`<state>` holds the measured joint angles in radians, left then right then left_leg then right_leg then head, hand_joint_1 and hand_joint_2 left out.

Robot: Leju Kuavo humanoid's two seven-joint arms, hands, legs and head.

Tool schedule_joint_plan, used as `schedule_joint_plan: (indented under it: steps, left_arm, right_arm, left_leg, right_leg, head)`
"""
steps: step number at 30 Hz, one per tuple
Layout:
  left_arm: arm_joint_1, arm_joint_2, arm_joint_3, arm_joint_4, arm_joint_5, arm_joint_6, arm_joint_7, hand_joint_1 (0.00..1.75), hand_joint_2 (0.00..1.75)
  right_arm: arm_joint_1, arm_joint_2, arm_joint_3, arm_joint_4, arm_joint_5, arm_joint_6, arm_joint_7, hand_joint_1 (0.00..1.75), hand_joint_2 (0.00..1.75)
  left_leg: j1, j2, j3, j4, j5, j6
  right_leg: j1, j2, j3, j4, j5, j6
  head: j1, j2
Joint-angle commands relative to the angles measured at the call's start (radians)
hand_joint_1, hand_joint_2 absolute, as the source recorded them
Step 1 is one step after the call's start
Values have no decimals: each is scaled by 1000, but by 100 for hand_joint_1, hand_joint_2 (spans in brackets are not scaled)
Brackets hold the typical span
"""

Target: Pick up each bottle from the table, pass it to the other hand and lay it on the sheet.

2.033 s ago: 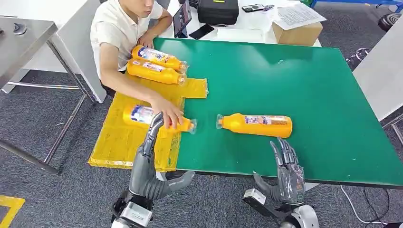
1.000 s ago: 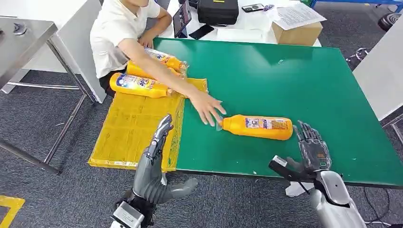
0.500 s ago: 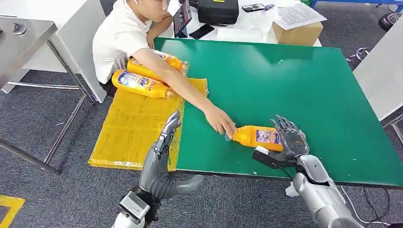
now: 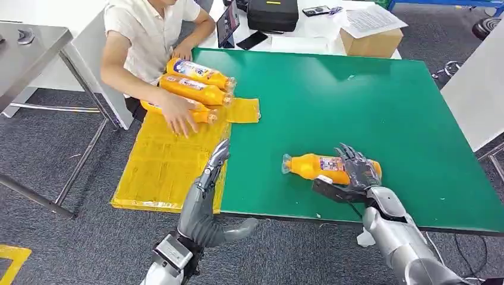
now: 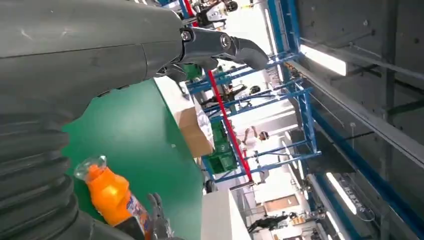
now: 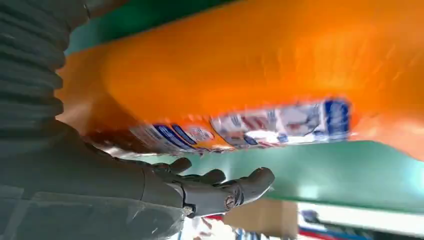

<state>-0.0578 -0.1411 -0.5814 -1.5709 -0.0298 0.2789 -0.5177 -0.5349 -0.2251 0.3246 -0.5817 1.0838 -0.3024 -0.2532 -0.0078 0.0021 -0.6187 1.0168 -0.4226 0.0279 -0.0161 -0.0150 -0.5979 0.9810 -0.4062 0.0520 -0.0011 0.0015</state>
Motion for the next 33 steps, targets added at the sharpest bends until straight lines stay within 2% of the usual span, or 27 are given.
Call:
schedule_joint_plan:
  steps: [1,6,10,19,21,25,26,28,29,33]
  left_arm:
    - [21,22,7,9,-30,13,30,0,175]
    - [43,16,23,-12,-55,14,43,0,175]
    - [44,16,24,-13,-55,13,43,0,175]
    - [46,12,31,-12,-59,11,46,0,175]
    - [47,8,36,-9,-61,8,48,0,175]
    - [24,10,32,21,-41,-11,45,0,175]
    - [19,11,30,27,-34,-15,42,0,175]
    - [7,13,23,44,-16,-22,36,0,175]
    - [1,14,19,50,-9,-25,31,0,175]
    - [-11,16,11,63,7,-31,27,0,175]
  right_arm:
    - [27,-42,113,28,85,16,172,0,175]
    - [111,-82,120,-135,94,54,205,0,175]
    - [117,-84,121,-144,94,55,206,0,175]
    - [128,-94,125,-175,94,83,209,0,175]
    - [145,-99,113,-196,65,121,202,0,175]
    - [149,-101,66,-115,-45,192,134,2,175]
    - [146,-103,61,-80,-59,192,118,143,175]
    - [143,-103,42,-2,-91,183,85,168,175]
    - [135,-101,34,42,-105,188,67,175,175]
    - [123,-110,13,118,-128,159,21,175,175]
  left_leg:
    - [1,-2,6,-1,-1,-1]
    - [1,-4,9,-1,-1,0]
    - [1,-4,10,-2,-1,0]
    - [2,-3,10,-1,-2,-1]
    - [2,-4,10,-2,-1,-1]
    - [2,-5,10,-2,-1,0]
    - [1,-5,10,-2,-1,0]
    - [1,-5,10,-2,-1,0]
    - [2,-6,11,-2,-1,0]
    - [2,-9,13,-4,0,0]
  right_leg:
    - [1,-1,7,-2,-1,-2]
    - [1,-2,8,-4,-2,0]
    - [1,-2,12,-4,-2,1]
    - [1,-1,12,-4,-2,1]
    - [1,-1,12,-4,-2,1]
    - [1,-3,12,-4,-2,1]
    - [1,-3,12,-4,-2,2]
    - [1,-3,12,-4,-2,2]
    - [2,-4,14,-6,-2,1]
    - [2,-7,15,-8,-2,1]
  head:
    - [0,0]
    - [0,0]
    - [0,0]
    - [0,0]
    - [0,0]
    - [0,0]
    - [0,0]
    - [1,0]
    - [0,0]
    - [0,0]
